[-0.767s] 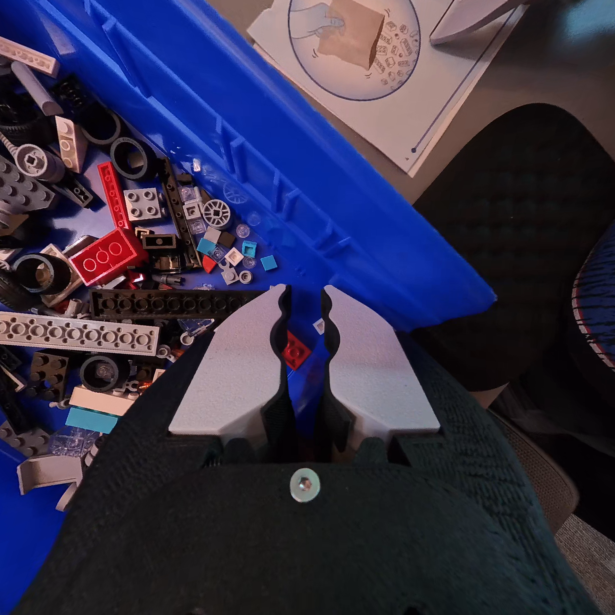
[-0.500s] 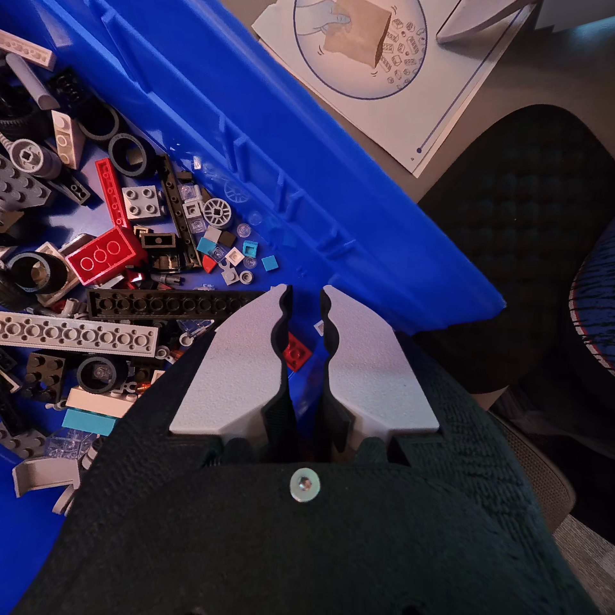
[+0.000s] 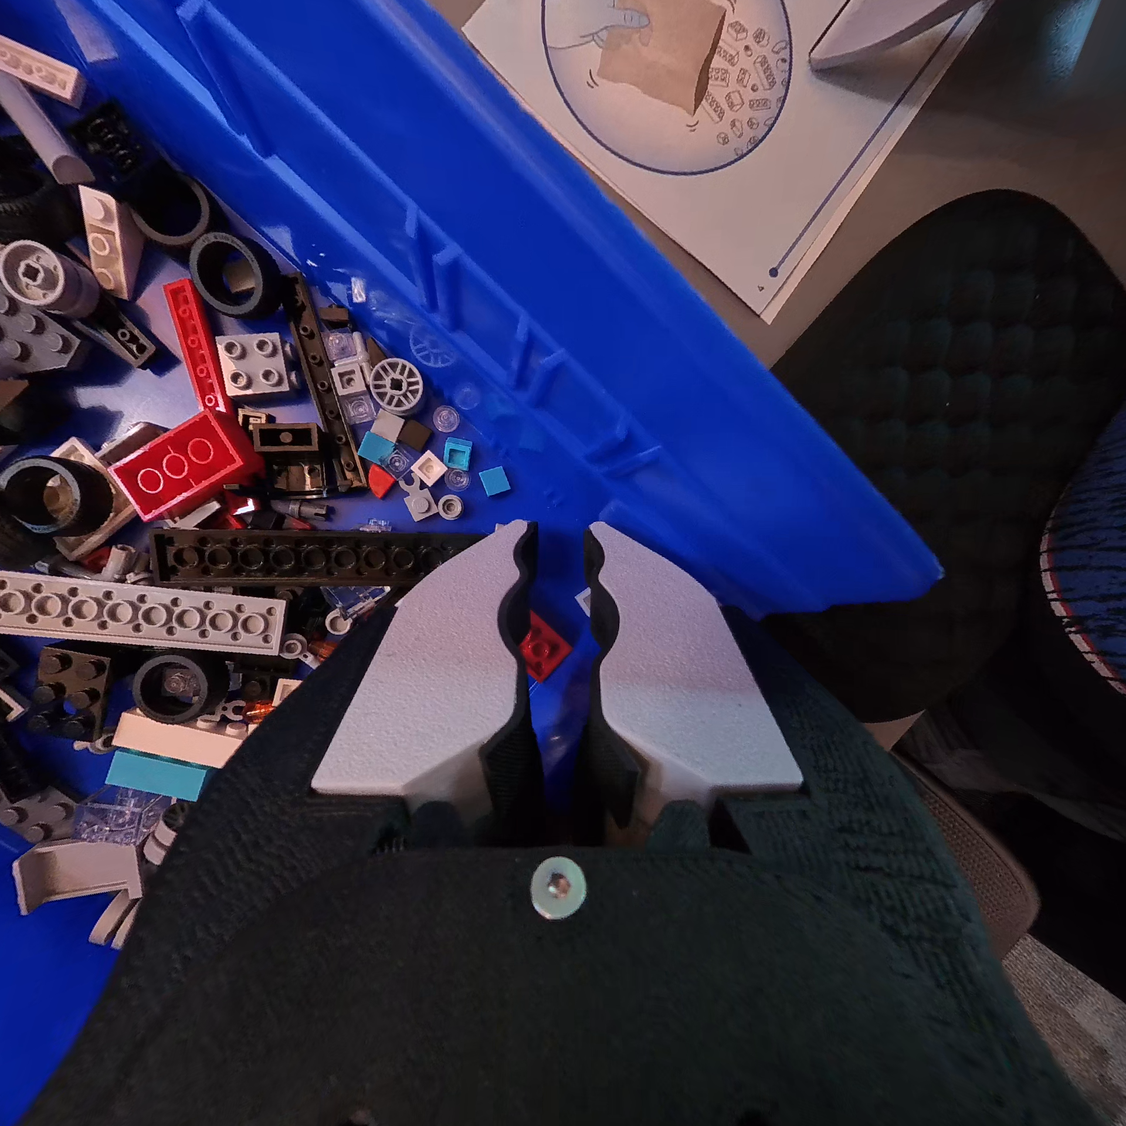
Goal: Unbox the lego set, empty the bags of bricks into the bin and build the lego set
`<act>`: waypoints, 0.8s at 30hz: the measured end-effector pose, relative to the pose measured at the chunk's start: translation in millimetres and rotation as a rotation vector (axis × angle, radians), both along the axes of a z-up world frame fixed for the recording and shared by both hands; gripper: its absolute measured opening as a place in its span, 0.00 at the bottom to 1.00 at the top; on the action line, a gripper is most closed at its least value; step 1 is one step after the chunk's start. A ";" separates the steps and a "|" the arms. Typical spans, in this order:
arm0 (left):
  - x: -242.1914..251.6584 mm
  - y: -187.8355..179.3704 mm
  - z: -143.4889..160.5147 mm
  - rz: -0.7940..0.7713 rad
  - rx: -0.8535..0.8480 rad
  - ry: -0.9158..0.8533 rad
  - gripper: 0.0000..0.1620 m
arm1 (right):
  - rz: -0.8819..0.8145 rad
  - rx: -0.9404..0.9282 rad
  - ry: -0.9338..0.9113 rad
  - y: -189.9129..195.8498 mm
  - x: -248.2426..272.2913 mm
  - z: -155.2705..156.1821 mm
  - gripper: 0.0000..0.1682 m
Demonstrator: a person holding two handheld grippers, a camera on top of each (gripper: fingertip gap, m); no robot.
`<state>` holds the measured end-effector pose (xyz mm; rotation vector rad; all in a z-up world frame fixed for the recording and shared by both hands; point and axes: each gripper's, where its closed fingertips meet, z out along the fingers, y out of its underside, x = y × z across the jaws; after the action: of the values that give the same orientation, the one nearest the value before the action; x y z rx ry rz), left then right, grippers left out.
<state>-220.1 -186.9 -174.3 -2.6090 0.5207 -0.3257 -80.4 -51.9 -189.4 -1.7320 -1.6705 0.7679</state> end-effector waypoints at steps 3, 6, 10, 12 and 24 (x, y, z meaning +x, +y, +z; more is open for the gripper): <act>0.0 0.1 -0.3 0.003 -0.005 0.001 0.09 | -0.008 -0.006 -0.047 -0.7 -0.2 -0.3 0.29; 0.2 0.2 -0.6 0.004 -0.008 -0.002 0.10 | -0.026 -0.009 -0.123 -0.7 -0.5 -0.8 0.29; -6.5 -0.5 -0.6 0.076 -0.047 0.023 0.11 | -0.044 -0.013 -0.206 -0.7 -0.8 -1.3 0.30; -31.5 -0.7 6.2 0.229 -0.059 0.145 0.15 | -0.047 -0.016 -0.235 -0.7 -0.6 -1.4 0.30; 117.8 30.7 86.9 -0.028 0.087 -0.084 0.26 | -0.075 -0.027 -0.354 -1.0 0.9 -2.0 0.29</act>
<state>-102.3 -156.2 -87.4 -2.4947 0.5309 -0.4101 -79.5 -52.9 -191.4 -2.0279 -1.8137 0.4708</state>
